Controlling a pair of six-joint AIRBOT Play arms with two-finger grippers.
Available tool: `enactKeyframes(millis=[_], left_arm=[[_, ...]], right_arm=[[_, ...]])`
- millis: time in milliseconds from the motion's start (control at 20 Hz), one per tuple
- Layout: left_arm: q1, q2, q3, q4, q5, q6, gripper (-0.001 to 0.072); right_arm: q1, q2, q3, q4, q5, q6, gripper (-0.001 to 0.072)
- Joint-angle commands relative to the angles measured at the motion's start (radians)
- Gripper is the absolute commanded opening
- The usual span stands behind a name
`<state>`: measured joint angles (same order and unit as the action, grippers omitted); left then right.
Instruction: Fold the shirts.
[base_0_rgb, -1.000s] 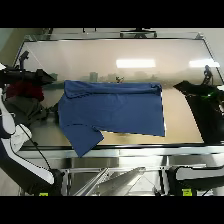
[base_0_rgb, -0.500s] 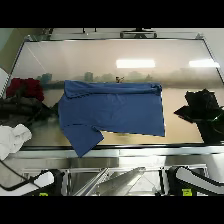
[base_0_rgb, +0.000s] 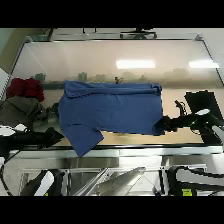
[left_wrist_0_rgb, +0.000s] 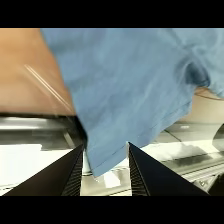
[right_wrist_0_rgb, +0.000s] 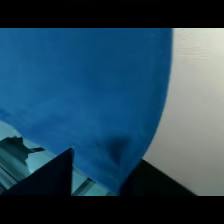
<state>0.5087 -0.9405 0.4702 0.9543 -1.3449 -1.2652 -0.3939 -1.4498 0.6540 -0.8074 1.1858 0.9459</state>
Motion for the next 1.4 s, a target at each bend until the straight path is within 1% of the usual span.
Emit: enactKeyframes(millis=[0, 100, 150, 300, 400, 500, 550, 600, 750, 800, 850, 900, 950, 1000, 1050, 1100, 1150, 1200, 1300, 1350], left_arm=[[0.002, 0.042, -0.092, -0.004, 0.032, -0.015, 0.0294], [0.002, 0.042, -0.117, -0.008, 0.045, -0.019, 0.0294], [0.002, 0.042, -0.123, -0.01, 0.057, -0.019, 0.0294], [0.0, 0.042, -0.125, -0.013, 0.135, -0.019, 0.0295], [0.0, 0.033, -0.124, -0.015, 0.187, -0.019, 0.0294], [0.0, -0.03, -0.125, -0.016, 0.225, -0.017, 0.0295], [0.0, -0.074, -0.125, -0.037, 0.243, 0.003, 0.0294], [0.0, -0.115, -0.124, -0.092, 0.257, 0.05, 0.0295], [-0.001, -0.24, -0.124, -0.367, 0.283, 0.262, 0.0294], [-0.008, -0.278, -0.124, -0.41, 0.287, 0.298, 0.0293], [-0.026, -0.319, -0.118, -0.415, 0.298, 0.304, 0.0293], [-0.051, -0.355, -0.108, -0.413, 0.301, 0.307, 0.0267], [-0.08, -0.386, -0.094, -0.414, 0.299, 0.308, 0.0215], [-0.108, -0.408, -0.076, -0.414, 0.291, 0.308, 0.0215], [-0.137, -0.422, -0.051, -0.413, 0.274, 0.308, 0.0214], [-0.156, -0.423, -0.031, -0.412, 0.258, 0.307, 0.0202], [-0.17, -0.42, -0.011, -0.397, 0.24, 0.306, 0.0124], [-0.175, -0.413, 0.003, -0.377, 0.227, 0.295, 0.0088], [-0.174, -0.379, 0.006, -0.321, 0.219, 0.26, 0.0087], [-0.174, -0.359, 0.006, -0.29, 0.219, 0.24, 0.0012]], right_arm=[[0.057, -0.013, 0.006, 0.011, -0.053, -0.006, 0.0161], [0.056, 0.002, 0.015, 0.027, -0.051, -0.002, 0.0138], [0.056, 0.016, 0.016, 0.026, -0.052, -0.002, 0.0022], [0.054, 0.06, 0.025, 0.025, -0.053, 0.027, 0.002], [0.048, 0.075, 0.025, 0.026, -0.052, 0.028, 0.0023], [0.047, 0.076, 0.025, 0.015, -0.05, 0.036, 0.0025], [0.047, 0.076, 0.025, 0.016, -0.045, 0.035, 0.0025], [0.047, 0.076, 0.025, 0.016, -0.045, 0.035, 0.0025], [0.047, 0.076, 0.025, 0.019, -0.045, 0.035, 0.0025], [0.047, 0.076, 0.025, 0.019, -0.045, 0.036, 0.0025], [0.047, 0.076, 0.025, 0.019, -0.045, 0.039, 0.0025], [0.047, 0.076, 0.025, 0.023, -0.044, 0.039, 0.0025], [0.047, 0.076, 0.025, 0.026, -0.041, 0.039, 0.0026], [0.047, 0.078, 0.025, 0.026, -0.034, 0.039, 0.0043], [0.046, 0.081, 0.025, 0.025, -0.026, 0.038, 0.0181], [0.046, 0.083, 0.027, 0.021, -0.015, 0.038, 0.0253], [0.046, 0.086, 0.027, 0.001, -0.009, 0.039, 0.0251], [0.046, 0.089, 0.027, -0.024, -0.006, 0.039, 0.0252], [0.046, 0.089, 0.027, -0.06, 0.004, 0.056, 0.0252], [0.046, 0.089, 0.027, -0.06, 0.015, 0.058, 0.0252]])
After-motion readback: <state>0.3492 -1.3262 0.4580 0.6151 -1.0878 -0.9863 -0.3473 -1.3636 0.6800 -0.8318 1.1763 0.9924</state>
